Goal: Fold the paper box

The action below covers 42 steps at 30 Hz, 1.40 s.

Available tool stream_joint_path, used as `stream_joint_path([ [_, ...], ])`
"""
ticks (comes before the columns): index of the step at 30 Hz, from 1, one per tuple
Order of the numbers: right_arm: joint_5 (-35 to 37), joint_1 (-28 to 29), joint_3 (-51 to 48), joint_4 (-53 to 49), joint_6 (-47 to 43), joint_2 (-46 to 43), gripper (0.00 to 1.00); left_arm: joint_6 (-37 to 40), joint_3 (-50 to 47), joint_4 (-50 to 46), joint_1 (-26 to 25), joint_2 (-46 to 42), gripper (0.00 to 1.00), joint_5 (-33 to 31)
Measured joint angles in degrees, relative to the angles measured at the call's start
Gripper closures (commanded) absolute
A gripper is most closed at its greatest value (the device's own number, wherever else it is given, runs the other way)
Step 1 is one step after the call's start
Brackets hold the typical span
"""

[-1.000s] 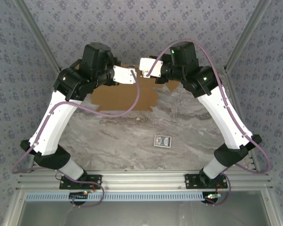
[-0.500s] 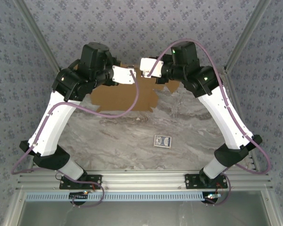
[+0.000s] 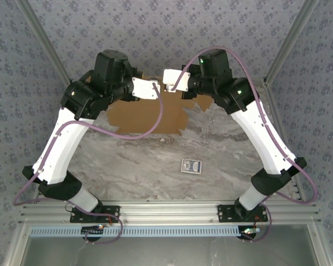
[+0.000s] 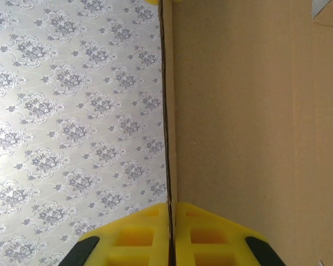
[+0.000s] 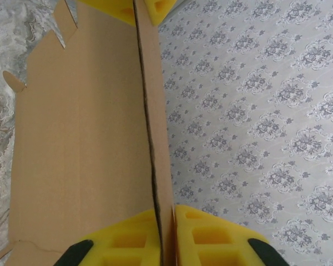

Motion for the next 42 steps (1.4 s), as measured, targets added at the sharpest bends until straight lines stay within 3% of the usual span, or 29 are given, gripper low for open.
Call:
stream_joint_path([
  [4, 0.2, 0.0, 0.0, -0.6, -0.2, 0.0, 0.97, -0.5, -0.1, 1.1, 0.2, 0.0, 0.76, 0.2],
  [10, 0.1, -0.9, 0.0, -0.8, 0.9, 0.0, 1.0, -4.1, -0.2, 3.8, 0.5, -1.0, 0.42, 1.4],
  [14, -0.5, -2.3, -0.9, -0.8, 3.5, -0.7, 1.0, -10.8, -0.7, 6.2, 0.7, -3.1, 0.33, 3.1],
  [20, -1.0, -4.9, -4.5, -0.8, 9.2, -4.4, 1.0, -27.3, -8.6, 11.2, 3.9, -12.0, 0.28, 8.1],
  [28, -1.2, -8.7, -8.1, -1.7, 16.3, -11.7, 1.0, -50.1, -34.2, 23.5, 17.2, -26.5, 0.26, 21.2],
  [33, -2.8, -11.5, -10.7, -3.0, 18.4, -16.5, 1.0, -59.4, -40.7, 26.9, 27.6, -25.0, 0.26, 29.0],
  [42, -5.8, -14.4, -12.7, -3.8, 19.6, -19.5, 1.0, -65.2, -41.0, 30.9, 37.1, -18.8, 0.24, 42.4],
])
